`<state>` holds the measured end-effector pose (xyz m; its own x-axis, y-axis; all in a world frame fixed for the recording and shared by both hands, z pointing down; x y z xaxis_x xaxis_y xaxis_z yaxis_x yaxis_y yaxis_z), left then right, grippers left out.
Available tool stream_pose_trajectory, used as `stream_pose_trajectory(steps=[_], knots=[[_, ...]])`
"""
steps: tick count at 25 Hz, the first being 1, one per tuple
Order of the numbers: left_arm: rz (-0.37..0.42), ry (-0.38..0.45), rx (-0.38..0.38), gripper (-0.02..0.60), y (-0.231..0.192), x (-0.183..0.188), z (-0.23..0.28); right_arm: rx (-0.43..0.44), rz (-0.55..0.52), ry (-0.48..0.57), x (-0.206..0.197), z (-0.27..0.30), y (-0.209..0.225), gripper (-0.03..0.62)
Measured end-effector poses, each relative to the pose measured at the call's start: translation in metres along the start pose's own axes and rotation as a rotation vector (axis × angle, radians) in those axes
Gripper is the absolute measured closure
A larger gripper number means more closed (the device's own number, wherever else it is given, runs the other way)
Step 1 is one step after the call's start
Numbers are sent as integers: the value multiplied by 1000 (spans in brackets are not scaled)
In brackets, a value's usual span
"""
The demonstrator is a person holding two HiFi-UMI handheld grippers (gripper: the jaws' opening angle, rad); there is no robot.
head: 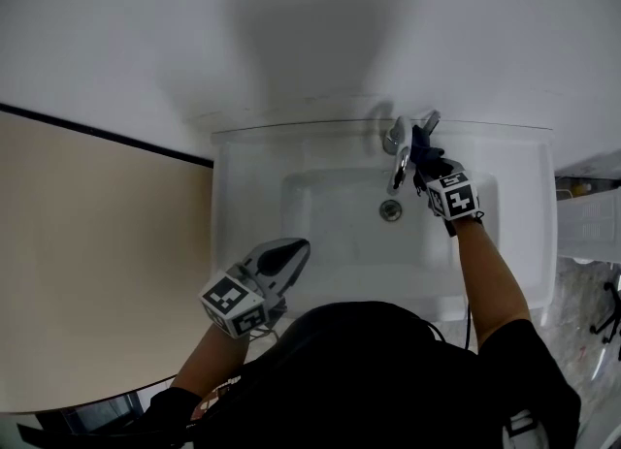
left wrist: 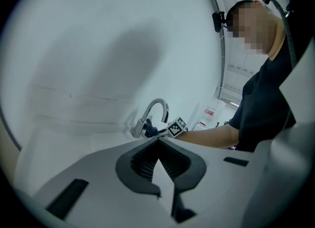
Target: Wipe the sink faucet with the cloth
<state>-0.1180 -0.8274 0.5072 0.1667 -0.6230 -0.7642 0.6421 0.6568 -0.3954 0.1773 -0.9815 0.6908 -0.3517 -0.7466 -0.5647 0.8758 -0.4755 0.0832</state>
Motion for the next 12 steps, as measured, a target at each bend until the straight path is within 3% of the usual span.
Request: stream_pose_trajectory(steps=[3,9,12], knots=[[-5,3,-1,581,1,0,0,2,87,-3,-4,-11,16,485],[-1,4,-9,581,5,6,2,-7,330,313,47,-62,68,485],[1,-3,-2,581,8,9,1,70,387,330,63,-58,73,485]])
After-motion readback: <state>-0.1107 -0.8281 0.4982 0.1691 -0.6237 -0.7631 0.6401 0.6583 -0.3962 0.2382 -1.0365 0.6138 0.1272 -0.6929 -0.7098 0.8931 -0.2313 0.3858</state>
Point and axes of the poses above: the fingertips, and each gripper's own axes: z forward along the fingers, y to its right, x out of its top, the point moved 4 cm from there along -z, backward along the fingers, and after that the axes turned 9 degrees about -y, right-handed, at the moved point
